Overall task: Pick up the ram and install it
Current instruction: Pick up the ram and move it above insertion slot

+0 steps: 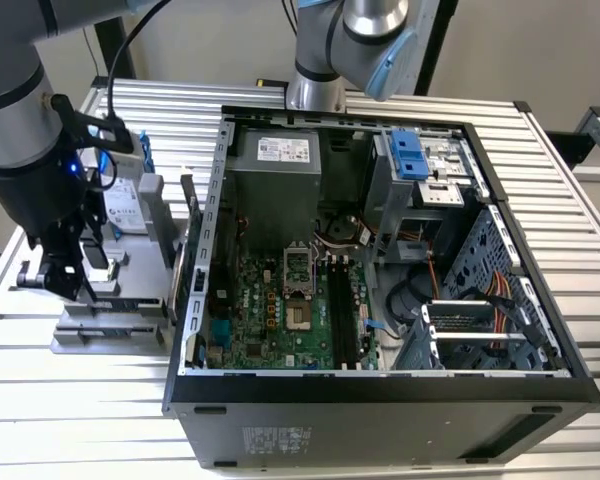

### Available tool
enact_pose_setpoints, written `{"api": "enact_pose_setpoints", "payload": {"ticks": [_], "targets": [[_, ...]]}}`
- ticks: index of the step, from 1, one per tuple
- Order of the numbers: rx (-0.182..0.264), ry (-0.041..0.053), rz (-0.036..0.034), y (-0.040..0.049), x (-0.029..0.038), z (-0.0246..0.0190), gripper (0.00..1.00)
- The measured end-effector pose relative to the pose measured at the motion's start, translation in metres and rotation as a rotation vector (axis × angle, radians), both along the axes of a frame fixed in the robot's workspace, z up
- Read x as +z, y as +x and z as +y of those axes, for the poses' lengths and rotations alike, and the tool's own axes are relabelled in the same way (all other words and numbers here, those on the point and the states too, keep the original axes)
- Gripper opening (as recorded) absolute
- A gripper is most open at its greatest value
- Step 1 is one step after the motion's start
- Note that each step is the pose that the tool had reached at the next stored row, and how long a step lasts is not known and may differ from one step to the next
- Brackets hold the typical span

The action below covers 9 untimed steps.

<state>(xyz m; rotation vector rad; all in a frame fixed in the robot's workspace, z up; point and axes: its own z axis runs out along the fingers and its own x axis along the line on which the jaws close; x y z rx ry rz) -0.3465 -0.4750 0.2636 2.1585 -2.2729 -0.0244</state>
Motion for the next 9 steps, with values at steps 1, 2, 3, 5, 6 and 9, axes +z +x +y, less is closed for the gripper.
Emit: {"api": "enact_pose_setpoints", "payload": {"ticks": [1, 2, 3, 5, 6, 9], "targets": [[0.0, 0.0, 0.0, 0.0, -0.0007, 0.0, 1.0], [0.0, 0.0, 0.0, 0.0001, -0.0014, 0.0, 1.0], [0.0, -0.0001, 0.0, 0.0001, -0.0021, 0.0, 1.0], [0.0, -0.0001, 0.0, 0.0002, -0.0036, -0.0001, 1.0], [0.0, -0.0002, 0.0002, 0.0002, -0.0042, -0.0004, 1.0], [0.0, 0.0, 0.0001, 0.0002, -0.006, -0.0017, 1.0]]}}
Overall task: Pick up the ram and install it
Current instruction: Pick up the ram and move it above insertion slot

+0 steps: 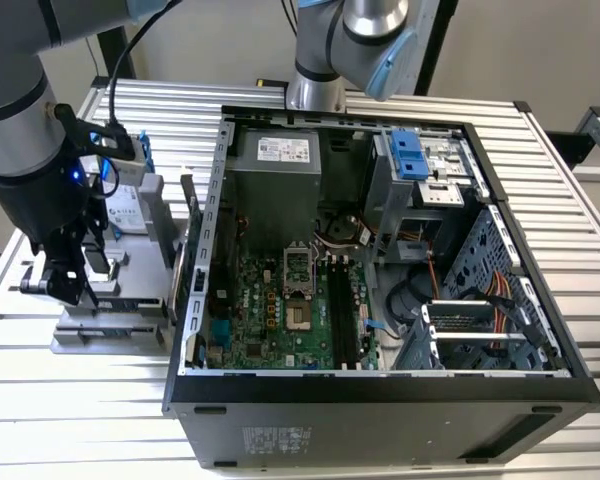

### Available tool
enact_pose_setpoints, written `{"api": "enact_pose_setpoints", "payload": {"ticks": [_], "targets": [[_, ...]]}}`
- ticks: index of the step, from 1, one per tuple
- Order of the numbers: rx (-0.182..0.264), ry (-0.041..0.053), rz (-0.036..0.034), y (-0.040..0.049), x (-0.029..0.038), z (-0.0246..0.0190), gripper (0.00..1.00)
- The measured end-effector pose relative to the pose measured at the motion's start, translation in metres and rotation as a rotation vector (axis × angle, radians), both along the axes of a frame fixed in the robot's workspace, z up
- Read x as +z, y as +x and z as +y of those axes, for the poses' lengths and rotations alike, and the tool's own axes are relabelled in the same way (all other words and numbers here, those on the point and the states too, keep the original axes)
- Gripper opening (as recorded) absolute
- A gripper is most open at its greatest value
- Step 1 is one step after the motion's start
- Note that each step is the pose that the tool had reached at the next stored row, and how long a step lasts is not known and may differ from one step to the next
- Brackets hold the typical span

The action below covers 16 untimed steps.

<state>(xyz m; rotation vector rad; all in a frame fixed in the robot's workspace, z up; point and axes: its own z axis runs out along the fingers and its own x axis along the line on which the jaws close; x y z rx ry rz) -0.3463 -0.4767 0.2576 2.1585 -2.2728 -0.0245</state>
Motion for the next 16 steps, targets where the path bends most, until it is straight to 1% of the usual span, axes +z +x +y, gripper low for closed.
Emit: {"api": "enact_pose_setpoints", "payload": {"ticks": [4, 11, 16], "targets": [[0.0, 0.0, 0.0001, 0.0, -0.002, -0.002, 1.0], [0.0, 0.0, 0.0002, 0.0, -0.0053, -0.0025, 1.0], [0.0, 0.0, 0.0004, 0.0, -0.0085, -0.0039, 1.0]]}}
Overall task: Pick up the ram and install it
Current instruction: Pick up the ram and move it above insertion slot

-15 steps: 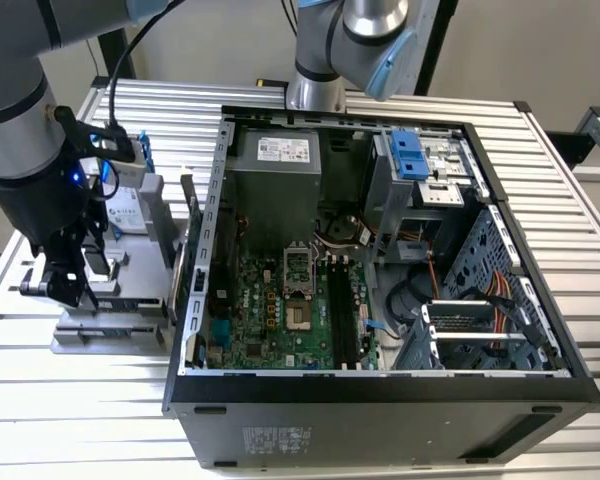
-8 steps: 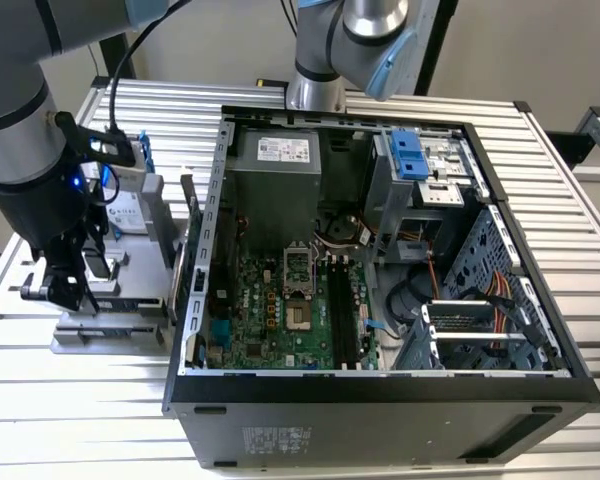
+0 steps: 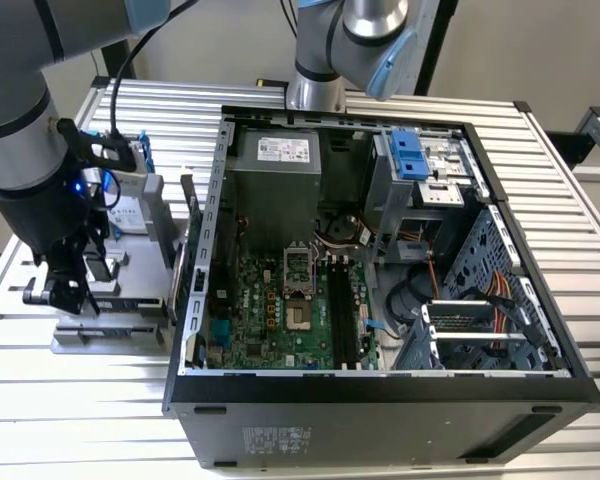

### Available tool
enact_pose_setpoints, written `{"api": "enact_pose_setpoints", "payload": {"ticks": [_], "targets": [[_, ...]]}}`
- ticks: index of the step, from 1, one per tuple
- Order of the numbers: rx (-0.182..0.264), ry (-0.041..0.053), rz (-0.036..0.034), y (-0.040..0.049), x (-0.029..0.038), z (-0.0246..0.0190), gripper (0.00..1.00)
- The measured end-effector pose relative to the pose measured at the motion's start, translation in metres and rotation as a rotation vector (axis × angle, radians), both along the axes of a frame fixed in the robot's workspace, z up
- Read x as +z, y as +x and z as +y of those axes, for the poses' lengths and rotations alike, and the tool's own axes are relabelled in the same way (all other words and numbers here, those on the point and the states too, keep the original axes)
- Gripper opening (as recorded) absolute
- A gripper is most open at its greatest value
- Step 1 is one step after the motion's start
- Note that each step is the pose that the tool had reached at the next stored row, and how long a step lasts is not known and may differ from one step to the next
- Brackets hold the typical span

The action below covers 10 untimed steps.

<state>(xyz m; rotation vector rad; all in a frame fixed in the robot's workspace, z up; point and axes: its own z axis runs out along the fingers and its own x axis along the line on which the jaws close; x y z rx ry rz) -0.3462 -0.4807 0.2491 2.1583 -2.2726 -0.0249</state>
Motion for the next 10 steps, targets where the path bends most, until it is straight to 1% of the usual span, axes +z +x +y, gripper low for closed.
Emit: {"api": "enact_pose_setpoints", "payload": {"ticks": [10], "targets": [[0.0, -0.0002, 0.0003, 0.0, -0.0058, -0.0014, 1.0]]}}
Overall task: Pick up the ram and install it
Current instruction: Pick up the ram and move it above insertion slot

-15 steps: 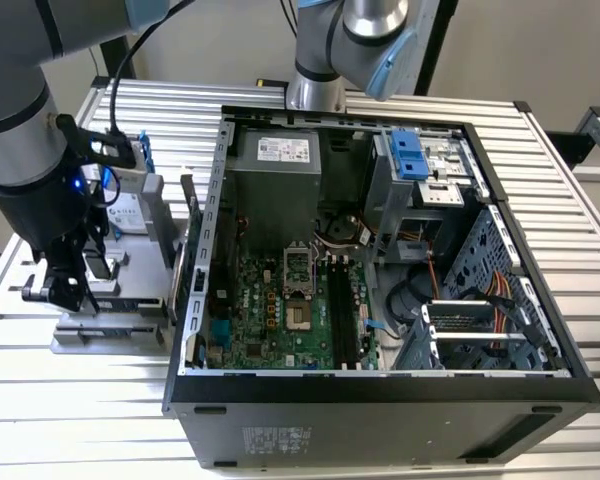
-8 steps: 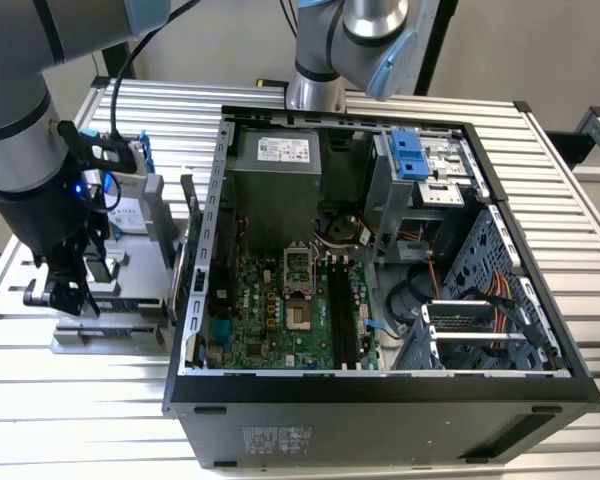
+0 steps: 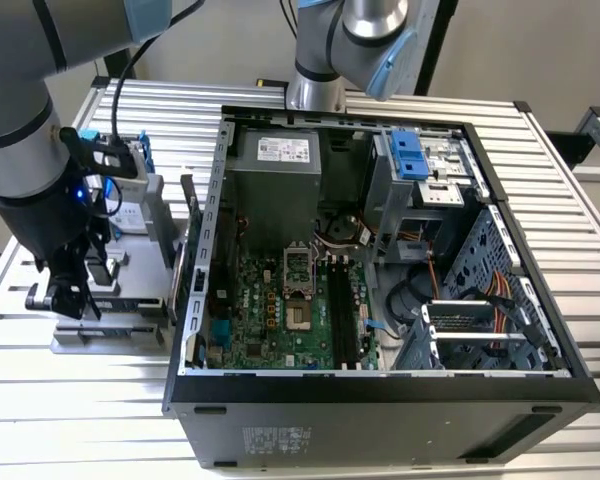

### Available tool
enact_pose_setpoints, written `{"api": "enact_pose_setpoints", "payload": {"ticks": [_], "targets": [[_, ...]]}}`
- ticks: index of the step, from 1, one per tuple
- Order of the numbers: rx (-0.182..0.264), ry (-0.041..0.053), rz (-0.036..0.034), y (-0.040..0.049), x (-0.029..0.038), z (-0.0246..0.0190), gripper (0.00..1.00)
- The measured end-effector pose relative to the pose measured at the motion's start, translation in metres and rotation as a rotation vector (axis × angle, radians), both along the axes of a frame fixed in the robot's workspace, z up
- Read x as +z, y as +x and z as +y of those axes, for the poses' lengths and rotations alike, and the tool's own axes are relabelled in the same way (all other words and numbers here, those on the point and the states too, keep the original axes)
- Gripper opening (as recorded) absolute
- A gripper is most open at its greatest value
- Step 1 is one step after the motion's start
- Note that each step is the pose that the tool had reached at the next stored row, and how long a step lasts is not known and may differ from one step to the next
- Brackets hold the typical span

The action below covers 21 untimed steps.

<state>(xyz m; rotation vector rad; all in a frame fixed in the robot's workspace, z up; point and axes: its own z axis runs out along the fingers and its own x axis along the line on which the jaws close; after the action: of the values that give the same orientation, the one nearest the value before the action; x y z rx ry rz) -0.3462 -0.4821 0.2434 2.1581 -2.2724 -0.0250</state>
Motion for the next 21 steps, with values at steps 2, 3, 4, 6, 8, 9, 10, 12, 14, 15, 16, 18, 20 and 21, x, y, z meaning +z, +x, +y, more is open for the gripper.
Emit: {"api": "enact_pose_setpoints", "payload": {"ticks": [2, 3, 4, 6, 8, 9, 10, 12, 14, 15, 16, 18, 20, 21], "targets": [[0.0, 0.0001, 0.0, 0.0001, -0.0013, -0.0006, 1.0], [0.0, 0.0002, 0.0, 0.0001, -0.002, -0.0009, 1.0], [0.0, 0.0002, 0.0001, 0.0001, -0.0026, -0.0014, 1.0], [0.0, 0.0001, 0.0003, 0.0001, -0.0038, -0.0023, 1.0], [0.0, 0.0001, 0.0006, 0.0001, -0.0048, -0.003, 1.0], [0.0, 0.0001, 0.0006, 0.0001, -0.0056, -0.0032, 1.0], [0.0, 0.0001, 0.0006, 0.0001, -0.0063, -0.0033, 1.0], [0.0, 0.0001, 0.0006, 0.0001, -0.0082, -0.0034, 1.0], [0.0, 0.0001, 0.0006, 0.0001, -0.0102, -0.0034, 1.0], [-0.001, 0.0001, 0.0006, 0.0001, -0.011, -0.0034, 1.0], [-0.001, 0.0001, 0.0006, 0.0001, -0.0119, -0.0034, 1.0], [-0.004, -0.0004, 0.0006, 0.0002, -0.0134, -0.0034, 1.0], [-0.009, -0.0009, 0.0006, 0.0002, -0.015, -0.0034, 1.0], [-0.011, -0.0013, 0.0006, 0.0001, -0.0159, -0.0034, 1.0]]}}
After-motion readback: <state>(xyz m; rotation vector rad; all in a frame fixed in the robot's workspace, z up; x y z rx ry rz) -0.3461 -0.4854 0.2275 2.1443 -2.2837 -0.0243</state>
